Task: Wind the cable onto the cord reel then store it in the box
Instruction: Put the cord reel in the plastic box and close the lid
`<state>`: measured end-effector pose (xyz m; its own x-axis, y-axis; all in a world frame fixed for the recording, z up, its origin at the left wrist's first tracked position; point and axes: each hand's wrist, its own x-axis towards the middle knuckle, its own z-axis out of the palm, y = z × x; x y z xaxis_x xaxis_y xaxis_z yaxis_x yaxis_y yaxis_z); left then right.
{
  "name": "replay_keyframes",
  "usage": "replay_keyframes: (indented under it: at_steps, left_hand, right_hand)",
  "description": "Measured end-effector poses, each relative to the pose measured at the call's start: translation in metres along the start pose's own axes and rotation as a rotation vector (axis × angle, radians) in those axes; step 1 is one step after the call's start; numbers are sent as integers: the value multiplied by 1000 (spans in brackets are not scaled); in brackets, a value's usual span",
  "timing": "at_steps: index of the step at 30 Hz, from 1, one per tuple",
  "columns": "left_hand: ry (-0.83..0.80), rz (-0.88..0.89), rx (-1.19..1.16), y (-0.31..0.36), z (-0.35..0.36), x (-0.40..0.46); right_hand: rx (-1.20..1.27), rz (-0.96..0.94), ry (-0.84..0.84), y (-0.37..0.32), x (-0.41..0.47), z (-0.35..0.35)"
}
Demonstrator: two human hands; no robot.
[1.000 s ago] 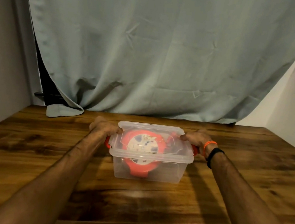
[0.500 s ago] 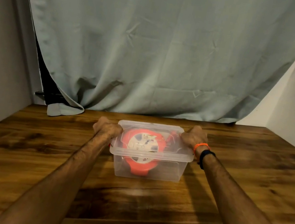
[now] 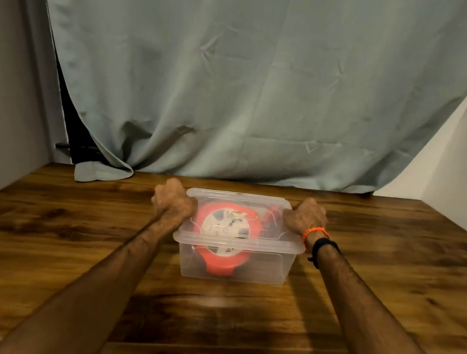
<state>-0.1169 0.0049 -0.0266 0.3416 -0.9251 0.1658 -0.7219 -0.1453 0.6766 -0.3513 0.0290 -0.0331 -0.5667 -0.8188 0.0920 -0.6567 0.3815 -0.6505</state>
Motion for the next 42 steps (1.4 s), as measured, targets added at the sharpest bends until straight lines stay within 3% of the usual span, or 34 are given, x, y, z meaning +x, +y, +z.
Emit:
replay_keyframes:
  at_steps: [3, 6, 10, 13, 21, 42]
  left_hand:
    - [-22, 111, 69, -2, -1, -7]
    - [-73, 415, 61, -3, -6, -23]
    - [-254, 817, 158, -15, -17, -52]
    - [-349, 877, 304, -24, -13, -61]
    - [-354, 847, 437, -23, 7, -34]
    - [-369, 783, 429, 39, 87, 171]
  right_hand:
    - [-92, -113, -5, 1, -8, -7]
    - [-158, -464, 71, 3, -28, -14]
    - [-273, -884, -82, 7, -64, -21]
    - [-398, -1007, -154, 14, -75, -14]
    - [-464, -1011, -203, 7, -48, 8]
    - [-449, -938, -272, -82, 159, 91]
